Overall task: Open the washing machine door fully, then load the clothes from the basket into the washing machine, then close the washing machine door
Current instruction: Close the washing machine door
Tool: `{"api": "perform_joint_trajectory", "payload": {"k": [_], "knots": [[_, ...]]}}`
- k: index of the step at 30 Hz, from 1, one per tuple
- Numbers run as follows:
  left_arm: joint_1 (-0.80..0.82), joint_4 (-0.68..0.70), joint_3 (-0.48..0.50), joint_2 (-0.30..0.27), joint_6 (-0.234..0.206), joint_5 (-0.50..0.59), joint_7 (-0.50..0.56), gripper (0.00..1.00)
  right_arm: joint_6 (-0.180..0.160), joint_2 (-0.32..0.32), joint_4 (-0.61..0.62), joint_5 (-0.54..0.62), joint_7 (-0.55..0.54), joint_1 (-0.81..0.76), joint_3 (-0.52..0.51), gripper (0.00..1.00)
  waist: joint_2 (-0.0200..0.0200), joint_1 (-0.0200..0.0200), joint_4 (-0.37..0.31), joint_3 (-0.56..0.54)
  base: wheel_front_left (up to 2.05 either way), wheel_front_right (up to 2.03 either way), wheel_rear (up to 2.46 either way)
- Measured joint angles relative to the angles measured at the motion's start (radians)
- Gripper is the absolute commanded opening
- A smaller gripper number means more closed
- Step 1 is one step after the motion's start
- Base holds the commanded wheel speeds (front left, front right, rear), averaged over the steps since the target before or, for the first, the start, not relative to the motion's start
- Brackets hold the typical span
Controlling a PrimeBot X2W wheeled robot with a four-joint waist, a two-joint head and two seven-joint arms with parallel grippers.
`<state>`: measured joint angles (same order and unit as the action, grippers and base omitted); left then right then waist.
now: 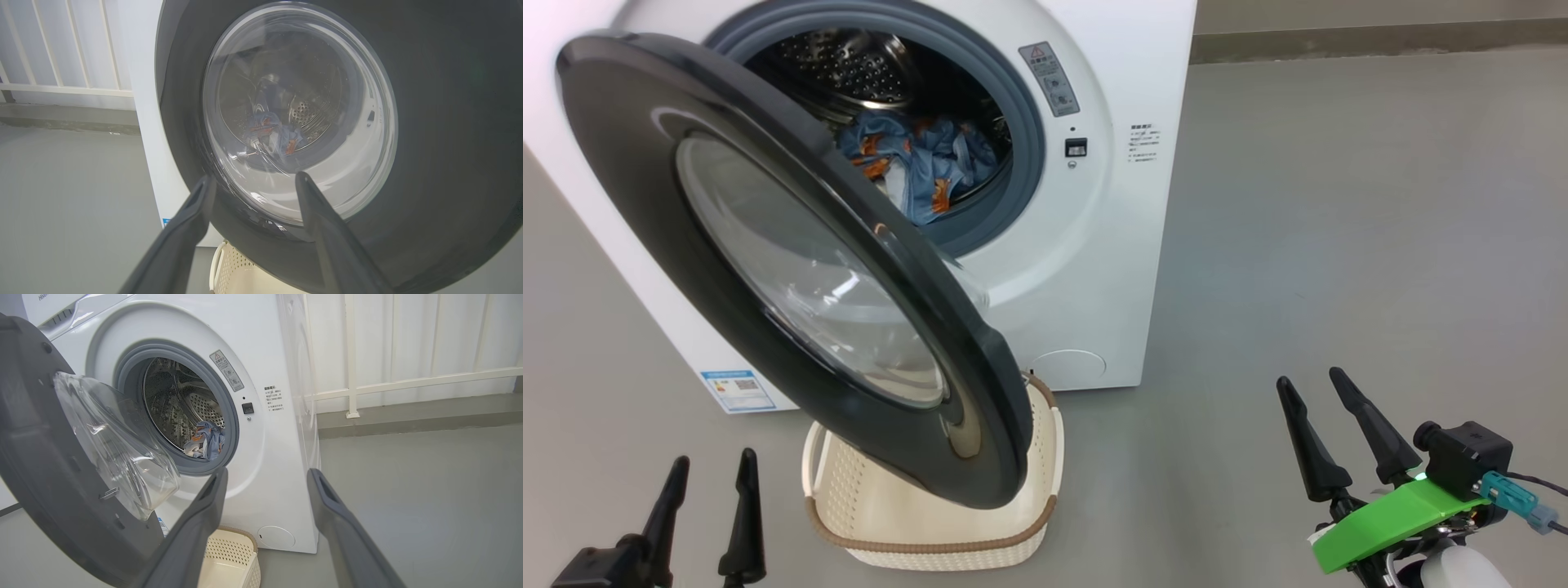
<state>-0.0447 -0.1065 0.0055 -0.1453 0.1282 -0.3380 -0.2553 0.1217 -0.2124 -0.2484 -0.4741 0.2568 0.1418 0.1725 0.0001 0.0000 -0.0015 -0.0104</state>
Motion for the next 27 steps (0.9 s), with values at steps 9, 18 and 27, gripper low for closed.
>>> {"api": "perform_joint_trajectory", "payload": {"k": [9, 18, 27], "knots": [[0.000, 0.000, -0.016, 0.003, 0.000, 0.000, 0.000, 1.00, 0.000, -0.001, 0.010, 0.030, 0.000, 0.023, 0.022, 0.00, 0.0000, 0.0000, 0.049, -0.001, 0.00, 0.00, 0.00], [0.000, -0.004, -0.025, 0.003, 0.000, -0.003, 0.000, 1.00, 0.000, 0.034, 0.103, -0.042, 0.000, 0.100, 0.023, 0.00, 0.0000, 0.0000, 0.139, -0.008, 0.00, 0.00, 0.00], [-0.001, -0.016, -0.039, 0.003, 0.000, -0.011, 0.000, 1.00, 0.000, 0.051, 0.249, -0.104, 0.000, 0.156, 0.102, 0.00, 0.0000, 0.0000, 0.222, -0.021, 0.00, 0.00, 0.00]]}}
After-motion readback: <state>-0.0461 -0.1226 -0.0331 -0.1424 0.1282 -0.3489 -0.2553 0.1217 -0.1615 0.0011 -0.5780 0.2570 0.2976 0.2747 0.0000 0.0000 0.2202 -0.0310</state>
